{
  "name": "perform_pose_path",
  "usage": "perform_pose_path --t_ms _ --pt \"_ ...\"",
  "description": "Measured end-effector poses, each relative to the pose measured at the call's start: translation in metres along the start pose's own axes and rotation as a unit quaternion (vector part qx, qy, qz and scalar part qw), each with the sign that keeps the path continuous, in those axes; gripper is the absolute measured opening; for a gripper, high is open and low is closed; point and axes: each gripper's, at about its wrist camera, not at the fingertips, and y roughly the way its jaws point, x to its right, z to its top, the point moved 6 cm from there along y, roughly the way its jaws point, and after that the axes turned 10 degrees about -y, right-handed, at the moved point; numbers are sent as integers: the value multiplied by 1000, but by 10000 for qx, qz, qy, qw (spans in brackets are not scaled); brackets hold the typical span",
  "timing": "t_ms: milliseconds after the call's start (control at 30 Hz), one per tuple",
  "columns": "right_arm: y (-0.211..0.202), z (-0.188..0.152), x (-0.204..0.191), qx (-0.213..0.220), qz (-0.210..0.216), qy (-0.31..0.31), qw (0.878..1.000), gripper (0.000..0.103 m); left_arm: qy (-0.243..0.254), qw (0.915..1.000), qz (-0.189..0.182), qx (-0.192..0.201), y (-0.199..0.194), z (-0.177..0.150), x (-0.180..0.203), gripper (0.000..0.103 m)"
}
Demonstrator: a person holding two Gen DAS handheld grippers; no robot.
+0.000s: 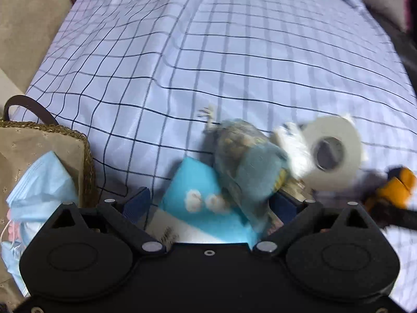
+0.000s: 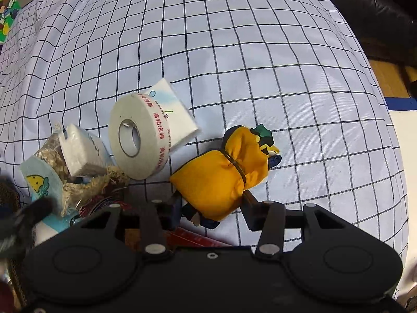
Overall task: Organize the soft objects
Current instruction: 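Close the left tool on the teal herb sachet and lift it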
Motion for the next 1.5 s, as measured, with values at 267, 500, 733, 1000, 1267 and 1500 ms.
perform_pose_path --t_ms 267,500,733,1000,1267,1500 --pt "5 -3 4 15 67 42 10000 46 -411 9986 316 101 22 31 -17 97" --pt "-2 -5 -10 34 178 -71 9998 46 -920 9933 660 242 26 42 -36 90" --pt "-4 -9 -25 42 161 -273 9995 46 -1344 9892 542 228 25 48 -47 85" --pt "-7 -10 -26 68 160 -305 9994 46 -1586 9863 385 256 18 52 -57 78" --pt "-9 -10 -26 85 198 -286 9994 46 -1581 9867 -158 354 9 61 -53 81" --pt "-10 -10 -27 93 260 -330 9991 46 -1336 9894 -455 343 16 62 -28 83"
